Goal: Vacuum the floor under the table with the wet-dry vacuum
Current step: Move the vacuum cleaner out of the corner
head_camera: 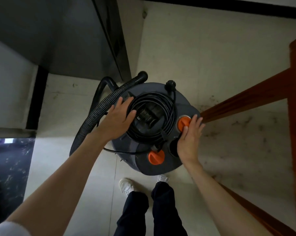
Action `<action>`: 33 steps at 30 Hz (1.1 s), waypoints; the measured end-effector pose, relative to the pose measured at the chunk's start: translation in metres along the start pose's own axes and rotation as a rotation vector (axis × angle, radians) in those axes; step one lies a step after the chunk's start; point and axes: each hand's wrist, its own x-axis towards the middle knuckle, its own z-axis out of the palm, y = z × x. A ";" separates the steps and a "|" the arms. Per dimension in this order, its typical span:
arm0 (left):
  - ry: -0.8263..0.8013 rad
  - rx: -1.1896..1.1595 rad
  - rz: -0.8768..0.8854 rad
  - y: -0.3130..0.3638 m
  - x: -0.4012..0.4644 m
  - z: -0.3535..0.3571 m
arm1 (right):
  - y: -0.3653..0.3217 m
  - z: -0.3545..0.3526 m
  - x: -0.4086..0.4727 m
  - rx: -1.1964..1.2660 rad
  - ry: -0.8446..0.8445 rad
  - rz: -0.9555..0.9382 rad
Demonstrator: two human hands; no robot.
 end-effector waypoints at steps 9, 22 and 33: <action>0.038 0.077 -0.025 0.022 0.010 0.007 | 0.005 -0.030 0.066 -0.083 -0.039 -0.176; 0.178 0.320 -0.027 0.088 0.027 0.043 | -0.024 -0.102 0.229 -0.265 -0.182 -0.073; -0.054 -0.029 -0.081 0.096 0.058 0.036 | -0.008 -0.074 0.074 0.005 0.037 0.108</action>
